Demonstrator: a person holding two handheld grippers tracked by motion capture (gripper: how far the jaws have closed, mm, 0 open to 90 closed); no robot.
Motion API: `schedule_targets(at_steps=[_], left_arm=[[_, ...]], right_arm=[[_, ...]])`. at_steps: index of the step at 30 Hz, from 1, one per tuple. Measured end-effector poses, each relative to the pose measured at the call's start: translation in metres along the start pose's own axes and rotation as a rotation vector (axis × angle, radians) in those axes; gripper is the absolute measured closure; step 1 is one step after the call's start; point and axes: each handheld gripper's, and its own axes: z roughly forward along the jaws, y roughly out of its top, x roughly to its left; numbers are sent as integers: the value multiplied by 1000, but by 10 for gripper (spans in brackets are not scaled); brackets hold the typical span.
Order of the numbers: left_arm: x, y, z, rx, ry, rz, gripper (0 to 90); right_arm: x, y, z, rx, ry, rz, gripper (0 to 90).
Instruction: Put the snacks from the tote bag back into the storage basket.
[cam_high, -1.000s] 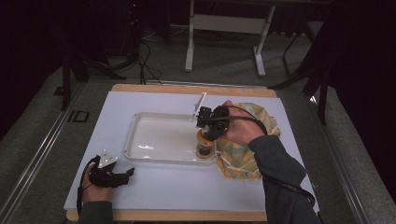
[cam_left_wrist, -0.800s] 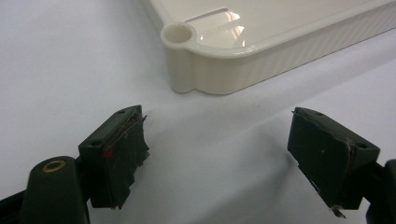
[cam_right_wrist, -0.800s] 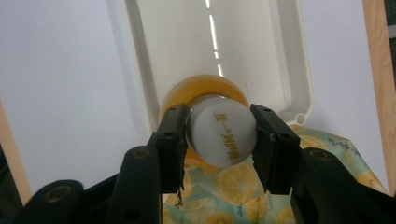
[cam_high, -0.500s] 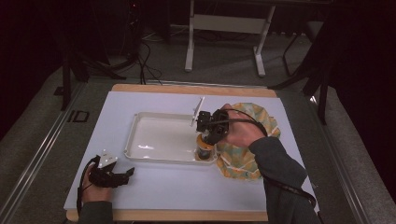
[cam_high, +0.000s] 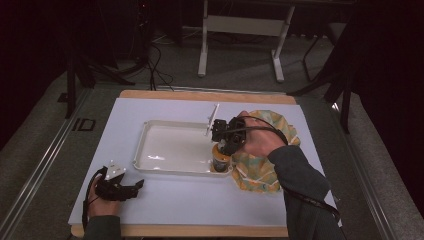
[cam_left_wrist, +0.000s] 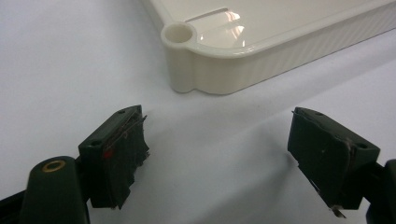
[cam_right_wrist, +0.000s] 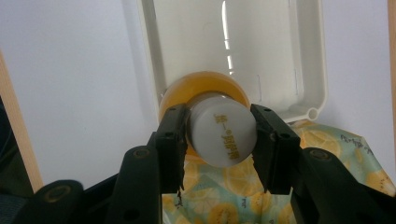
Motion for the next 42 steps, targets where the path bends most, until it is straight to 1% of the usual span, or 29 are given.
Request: schedule_targets(at_steps=[3, 6, 8, 11, 13, 17, 18, 19, 23, 25, 26, 30, 34, 37, 38, 42], left_arm=[[0, 0, 0, 2, 0, 1, 193], [0, 0, 0, 1, 1, 2, 193], [0, 0, 0, 1, 1, 2, 193], [0, 0, 0, 1, 1, 2, 193], [0, 0, 0, 1, 1, 1, 193], [0, 0, 0, 1, -1, 1, 193], [0, 0, 0, 1, -1, 1, 193], [0, 0, 0, 2, 0, 2, 193], [0, 0, 0, 0, -1, 1, 193], [0, 0, 0, 1, 0, 2, 193], [0, 0, 0, 1, -1, 2, 193], [0, 0, 0, 0, 0, 2, 193], [0, 0, 0, 1, 0, 1, 193], [0, 0, 0, 0, 0, 1, 193], [0, 0, 0, 0, 0, 1, 193], [0, 0, 0, 0, 1, 1, 193]], right_arm=[[-2, -1, 1, -3, 2, -5, 575], [-3, -1, 1, -6, -6, -5, 570], [-4, -1, 2, -11, -5, 4, 561], [-4, -1, 2, -15, -8, 2, 548], [-5, -1, 3, -25, -11, 11, 511], [-7, -2, 5, -37, -2, 38, 459], [-7, -2, 5, -37, -2, 38, 459], [-8, -2, 6, -43, 4, 41, 441], [-8, -4, 8, -49, 8, 56, 407], [-8, -4, 8, -49, 6, 56, 403], [-8, -4, 8, -50, 9, 66, 405], [-8, -5, 8, -67, 3, 65, 384], [-8, -6, 8, -78, -2, 78, 356], [-8, -7, 7, -85, -9, 78, 337], [-9, -9, 5, -100, -10, 86, 328], [-8, -11, 1, -103, -11, 88, 315]])
